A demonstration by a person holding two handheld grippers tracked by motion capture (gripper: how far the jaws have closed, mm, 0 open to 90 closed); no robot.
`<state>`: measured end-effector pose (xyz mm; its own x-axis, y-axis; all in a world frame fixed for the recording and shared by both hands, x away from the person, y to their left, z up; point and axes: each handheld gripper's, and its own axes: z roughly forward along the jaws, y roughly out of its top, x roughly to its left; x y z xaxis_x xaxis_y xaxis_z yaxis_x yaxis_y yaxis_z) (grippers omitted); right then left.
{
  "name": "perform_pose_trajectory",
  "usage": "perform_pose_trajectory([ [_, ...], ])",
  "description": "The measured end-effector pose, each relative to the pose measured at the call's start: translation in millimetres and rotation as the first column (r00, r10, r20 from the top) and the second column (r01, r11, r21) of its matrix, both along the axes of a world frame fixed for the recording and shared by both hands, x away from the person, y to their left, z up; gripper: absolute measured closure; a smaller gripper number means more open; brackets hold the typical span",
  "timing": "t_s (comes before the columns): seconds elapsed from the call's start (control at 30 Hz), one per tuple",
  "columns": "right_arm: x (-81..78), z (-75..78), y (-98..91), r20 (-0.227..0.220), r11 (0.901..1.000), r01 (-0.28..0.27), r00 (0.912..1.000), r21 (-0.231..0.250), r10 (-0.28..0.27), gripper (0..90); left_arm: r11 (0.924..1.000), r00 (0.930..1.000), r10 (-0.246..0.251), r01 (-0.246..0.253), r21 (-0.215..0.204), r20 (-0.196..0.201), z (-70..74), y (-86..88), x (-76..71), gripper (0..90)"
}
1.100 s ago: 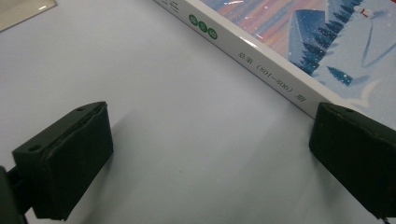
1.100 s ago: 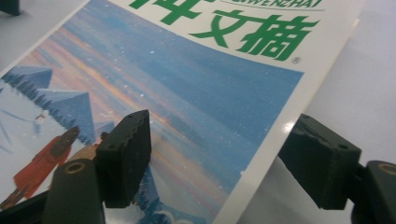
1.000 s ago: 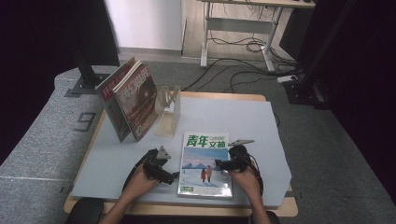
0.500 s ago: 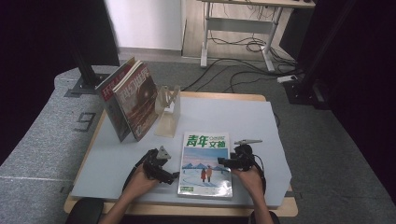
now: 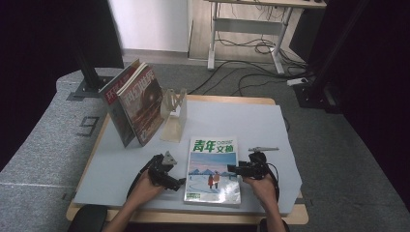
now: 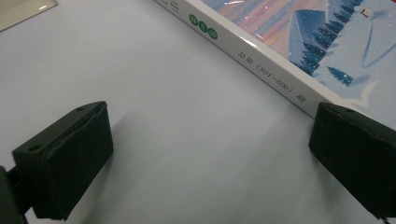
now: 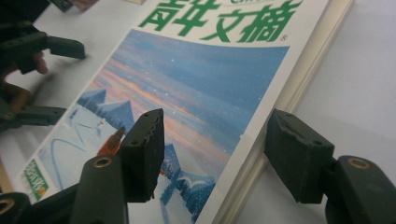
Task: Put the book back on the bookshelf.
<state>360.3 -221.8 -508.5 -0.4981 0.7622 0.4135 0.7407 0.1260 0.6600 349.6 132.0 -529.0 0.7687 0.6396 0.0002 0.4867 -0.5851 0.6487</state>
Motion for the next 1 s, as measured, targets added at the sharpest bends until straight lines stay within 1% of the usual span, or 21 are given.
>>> perform_pose_trajectory([
  [0.03,0.0,1.2,0.1,0.014,1.0000,0.001,0.9999,0.004,-0.001,37.8,1.0000,1.0000,0.000,0.000,0.000,0.000,0.0,0.0,0.0,0.0],
  [0.07,0.1,2.5,0.3,0.026,0.9999,0.002,0.9997,0.017,-0.003,38.5,1.0000,1.0000,0.000,0.000,0.000,0.000,0.0,0.0,0.0,0.0],
  [0.1,0.9,3.6,0.2,0.031,0.9990,-0.003,0.9995,0.044,0.002,39.5,1.0000,1.0000,0.000,0.000,0.000,0.000,0.0,0.0,0.0,0.0],
  [0.13,1.8,4.4,0.8,0.037,0.9967,-0.009,0.9993,0.081,0.006,40.5,1.0000,1.0000,0.000,0.000,0.000,0.000,0.0,0.0,0.0,0.0],
  [0.17,2.7,5.3,1.9,0.041,0.9944,-0.014,0.9991,0.104,0.010,41.7,1.0000,1.0000,0.000,0.000,0.000,0.000,0.0,0.0,0.0,0.0],
  [0.2,4.0,5.6,3.8,0.046,0.9933,-0.025,0.9987,0.113,0.019,41.9,1.0000,1.0000,0.000,0.000,0.000,0.000,0.0,0.0,-0.1,0.0],
  [0.23,5.1,5.4,5.8,0.046,0.9933,-0.032,0.9986,0.111,0.027,41.8,1.0000,1.0000,0.000,0.000,-0.001,0.000,-0.1,0.0,-0.1,0.0],
  [0.33,8.0,1.4,12.1,0.037,0.9970,-0.033,0.9989,0.070,0.031,41.6,1.0000,1.0000,0.001,-0.001,-0.001,0.001,-0.1,-0.1,-0.2,0.0],
  [0.47,7.7,0.4,7.5,0.024,0.9984,-0.024,0.9995,0.051,0.023,44.3,1.0000,1.0000,0.001,-0.001,-0.001,0.001,-0.1,0.0,-0.2,0.0],
  [0.53,8.1,0.0,5.5,0.028,0.9984,-0.024,0.9994,0.051,0.022,44.9,1.0000,1.0000,0.001,-0.001,-0.001,0.000,-0.1,0.0,-0.2,0.0],
  [0.57,8.5,0.0,5.6,0.034,0.9988,-0.022,0.9992,0.043,0.021,44.9,1.0000,1.0000,0.001,-0.001,-0.001,0.001,-0.1,0.0,-0.2,0.0],
  [0.6,9.1,0.2,6.6,0.043,0.9996,-0.021,0.9989,0.021,0.020,44.8,1.0000,1.0000,0.002,-0.002,-0.002,0.001,-0.2,-0.1,-0.2,0.0],
  [0.7,10.5,1.2,10.6,0.071,0.9992,-0.036,0.9968,-0.020,0.037,42.8,1.0000,1.0000,0.002,-0.002,-0.002,0.001,-0.2,0.0,-0.2,0.0],
  [0.8,12.9,2.4,13.4,0.108,0.9965,-0.047,0.9927,-0.070,0.054,38.3,1.0000,1.0000,0.002,-0.002,-0.002,0.001,-0.2,0.0,-0.3,0.0],
  [0.83,14.3,2.6,13.5,0.113,0.9953,-0.046,0.9921,-0.085,0.055,36.5,1.0000,1.0000,0.002,-0.002,-0.002,0.001,-0.2,0.0,-0.3,0.0],
  [0.87,16.4,2.2,13.4,0.115,0.9950,-0.049,0.9916,-0.087,0.059,35.1,1.0000,1.0000,0.002,-0.002,-0.002,0.001,-0.2,0.0,-0.3,0.0],
  [1.0,20.6,5.7,13.8,0.126,0.9943,-0.066,0.9891,-0.084,0.076,34.8,1.0000,1.0000,0.003,-0.003,-0.003,0.001,-0.3,0.0,-0.4,0.0],
])
